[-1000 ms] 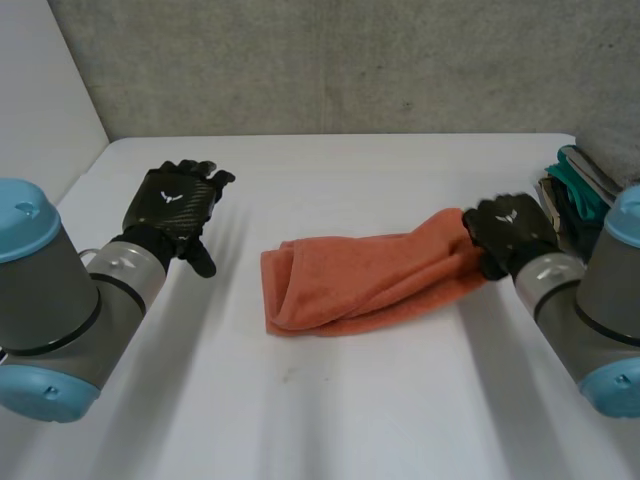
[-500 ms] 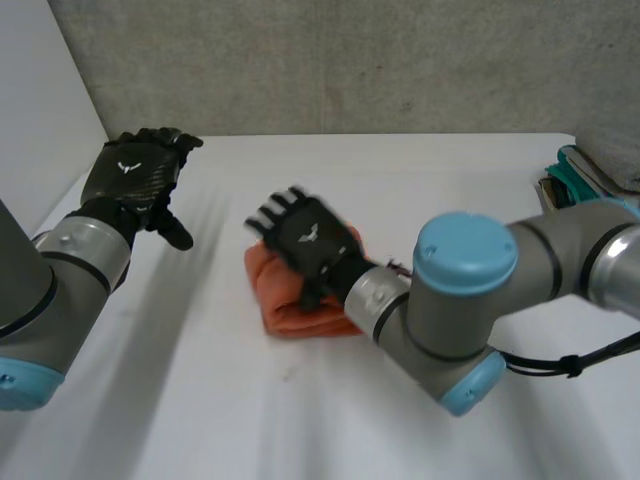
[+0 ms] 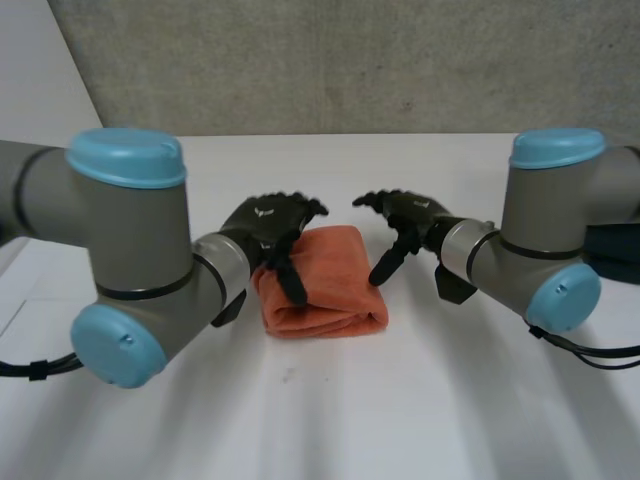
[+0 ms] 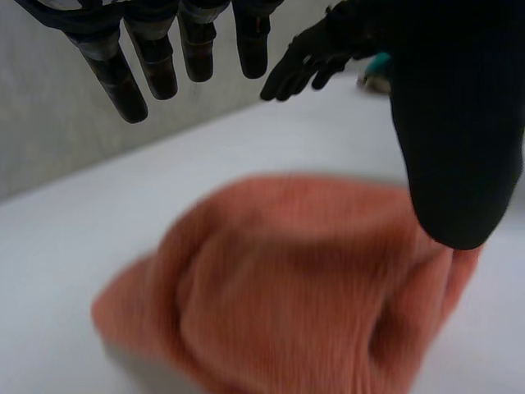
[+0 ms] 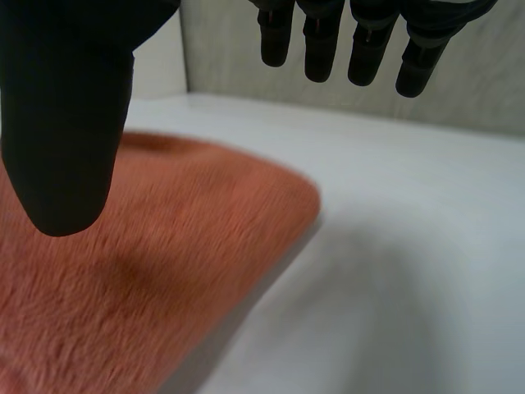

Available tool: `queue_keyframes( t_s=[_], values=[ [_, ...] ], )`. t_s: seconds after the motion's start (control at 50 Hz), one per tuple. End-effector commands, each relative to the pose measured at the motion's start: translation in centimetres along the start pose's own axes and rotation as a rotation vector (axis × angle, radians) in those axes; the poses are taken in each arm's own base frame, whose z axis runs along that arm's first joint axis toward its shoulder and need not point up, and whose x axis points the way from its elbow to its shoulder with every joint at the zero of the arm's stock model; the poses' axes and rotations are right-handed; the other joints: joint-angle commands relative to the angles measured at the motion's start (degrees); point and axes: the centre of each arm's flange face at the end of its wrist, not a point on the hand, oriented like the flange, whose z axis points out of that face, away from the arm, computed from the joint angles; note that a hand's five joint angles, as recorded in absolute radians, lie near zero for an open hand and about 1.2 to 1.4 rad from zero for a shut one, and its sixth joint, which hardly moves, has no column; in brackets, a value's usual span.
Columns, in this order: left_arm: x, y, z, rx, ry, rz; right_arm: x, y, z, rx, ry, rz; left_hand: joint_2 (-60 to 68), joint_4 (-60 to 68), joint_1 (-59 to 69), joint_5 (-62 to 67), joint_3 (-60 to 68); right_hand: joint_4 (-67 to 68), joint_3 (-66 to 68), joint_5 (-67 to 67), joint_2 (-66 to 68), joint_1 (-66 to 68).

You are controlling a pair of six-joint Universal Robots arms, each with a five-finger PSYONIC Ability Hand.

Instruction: Fold the laundry.

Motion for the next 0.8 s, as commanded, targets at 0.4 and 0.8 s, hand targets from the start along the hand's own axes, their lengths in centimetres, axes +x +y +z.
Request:
queue_keyframes(
  t_s=[0.4,0.8],
  values=[
    [-2.4,3.5,1.4,-0.157,-0.08,0.07,-0.5,2.4,0.5,-0.095,0.07,-0.288,0.59,0.69,-0.6,-2.33,0.63,-1.46,-1.45,-2.32,-1.57,-2.52],
    [-2.2,-3.3,-1.4,0.079,0.008,-0.056,-2.7,-0.9,-0.9,0.068,0.061,-0.228,0.59,0.69,-0.6,-2.33,0.63,-1.46,-1.45,-2.32,-1.57,-2.52]
  ],
)
